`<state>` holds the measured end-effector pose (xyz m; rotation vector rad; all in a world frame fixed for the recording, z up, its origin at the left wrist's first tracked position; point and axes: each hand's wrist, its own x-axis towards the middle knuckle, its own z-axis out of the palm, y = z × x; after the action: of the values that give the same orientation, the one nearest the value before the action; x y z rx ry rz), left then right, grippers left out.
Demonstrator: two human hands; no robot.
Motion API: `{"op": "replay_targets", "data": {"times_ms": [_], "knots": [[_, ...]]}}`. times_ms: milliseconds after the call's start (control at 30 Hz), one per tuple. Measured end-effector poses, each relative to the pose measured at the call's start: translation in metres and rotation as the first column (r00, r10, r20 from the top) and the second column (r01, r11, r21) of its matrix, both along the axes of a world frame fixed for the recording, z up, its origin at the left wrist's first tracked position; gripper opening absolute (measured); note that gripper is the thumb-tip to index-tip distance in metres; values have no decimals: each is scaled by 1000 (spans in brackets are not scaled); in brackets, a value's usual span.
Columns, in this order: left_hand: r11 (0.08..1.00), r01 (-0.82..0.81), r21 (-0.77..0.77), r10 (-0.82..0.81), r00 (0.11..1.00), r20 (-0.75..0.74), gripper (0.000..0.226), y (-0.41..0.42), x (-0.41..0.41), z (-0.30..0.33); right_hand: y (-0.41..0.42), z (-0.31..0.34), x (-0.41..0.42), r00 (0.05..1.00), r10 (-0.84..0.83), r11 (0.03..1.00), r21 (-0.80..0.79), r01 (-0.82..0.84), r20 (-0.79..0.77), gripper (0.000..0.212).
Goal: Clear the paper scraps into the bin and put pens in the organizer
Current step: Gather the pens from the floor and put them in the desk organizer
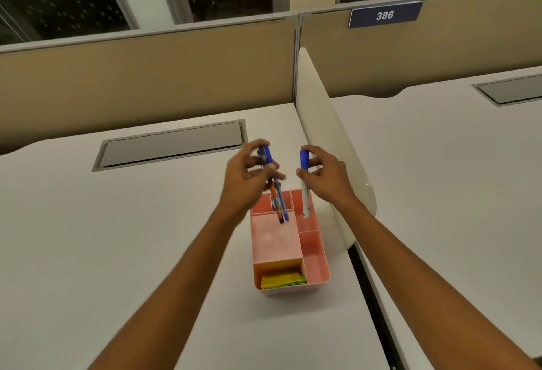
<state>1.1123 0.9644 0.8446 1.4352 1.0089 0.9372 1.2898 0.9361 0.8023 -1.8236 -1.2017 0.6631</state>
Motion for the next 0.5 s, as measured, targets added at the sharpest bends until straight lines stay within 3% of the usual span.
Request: {"op": "replay_targets", "data": {"times_ms": [200, 500], "knots": [[987, -31, -157, 20, 997, -70, 37, -60, 24, -40, 11, 5, 4, 997, 43, 999, 18, -45, 67, 50], [995, -60, -78, 43, 978, -202, 29, -96, 38, -64, 13, -12, 6, 991, 85, 996, -13, -84, 102, 43]]}}
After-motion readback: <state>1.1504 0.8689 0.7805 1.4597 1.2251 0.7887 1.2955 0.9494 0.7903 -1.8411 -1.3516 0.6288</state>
